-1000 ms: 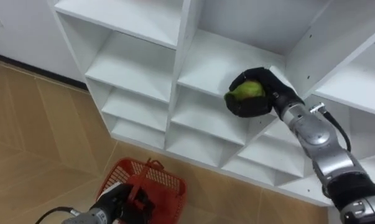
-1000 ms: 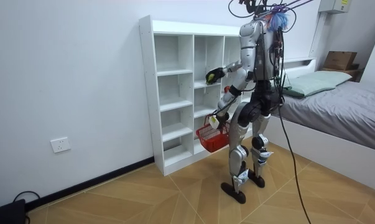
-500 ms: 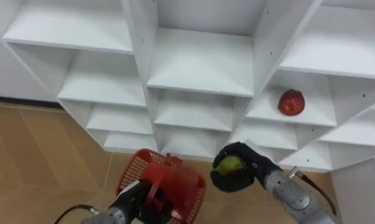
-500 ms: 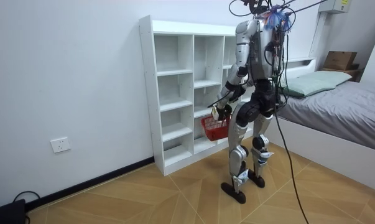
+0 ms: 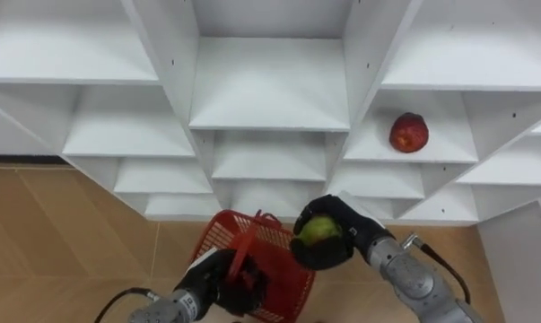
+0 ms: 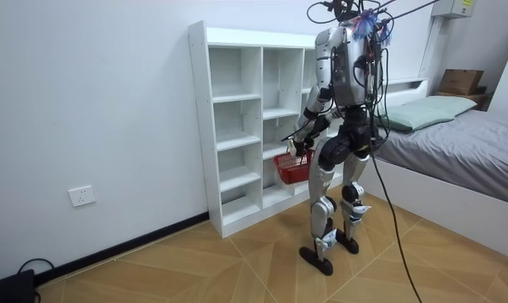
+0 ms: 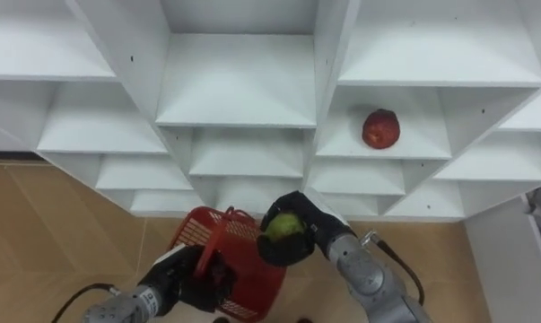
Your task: Collect fruits from the closet
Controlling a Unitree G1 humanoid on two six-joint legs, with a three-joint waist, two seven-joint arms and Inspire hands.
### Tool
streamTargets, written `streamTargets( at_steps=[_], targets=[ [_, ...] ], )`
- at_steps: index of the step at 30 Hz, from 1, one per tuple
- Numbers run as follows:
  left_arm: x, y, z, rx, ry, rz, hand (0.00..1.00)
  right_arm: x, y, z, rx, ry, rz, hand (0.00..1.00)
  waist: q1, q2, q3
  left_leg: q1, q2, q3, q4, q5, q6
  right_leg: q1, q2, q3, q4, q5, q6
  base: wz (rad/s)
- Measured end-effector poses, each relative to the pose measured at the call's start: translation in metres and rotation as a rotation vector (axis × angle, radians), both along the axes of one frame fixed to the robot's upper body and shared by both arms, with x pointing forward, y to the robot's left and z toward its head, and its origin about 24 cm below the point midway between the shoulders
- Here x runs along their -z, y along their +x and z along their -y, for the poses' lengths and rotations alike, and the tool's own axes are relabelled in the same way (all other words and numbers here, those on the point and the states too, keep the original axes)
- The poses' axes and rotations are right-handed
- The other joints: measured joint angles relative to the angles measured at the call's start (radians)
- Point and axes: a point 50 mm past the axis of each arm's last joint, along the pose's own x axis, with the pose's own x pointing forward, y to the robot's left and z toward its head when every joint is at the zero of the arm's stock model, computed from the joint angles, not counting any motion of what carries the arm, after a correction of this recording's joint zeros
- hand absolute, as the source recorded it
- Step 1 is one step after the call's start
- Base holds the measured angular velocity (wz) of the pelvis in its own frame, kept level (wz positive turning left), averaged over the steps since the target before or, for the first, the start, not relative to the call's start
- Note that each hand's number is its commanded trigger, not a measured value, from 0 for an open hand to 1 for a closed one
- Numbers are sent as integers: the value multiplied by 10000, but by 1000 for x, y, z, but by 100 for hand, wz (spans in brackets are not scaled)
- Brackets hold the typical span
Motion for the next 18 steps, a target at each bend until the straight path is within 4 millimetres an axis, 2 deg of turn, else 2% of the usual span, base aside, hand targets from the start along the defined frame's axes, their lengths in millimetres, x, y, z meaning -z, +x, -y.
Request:
streamTargets(
  at_steps=[7,11,18],
  targets=[
    [-1,1,3,2,-171,69,100,0,-1,0,-8,-31,57,100,-2,111,-13,-84,10,38,5,-1,0,-110,9,34,4,-1,1,0],
    [-7,5,10,364,-282,386,100,-2,-1,-2,-30,-182,245,100,-117,252,-30,-236,18,34,59,0,-1,-254,9,21,45,1,-2,0],
    [-17,8,27,1366,-783,746,100,2,-3,1,191,-344,226,100,-227,285,-17,-388,24,51,135,-1,-2,-426,13,75,126,7,-11,0]
  ],
)
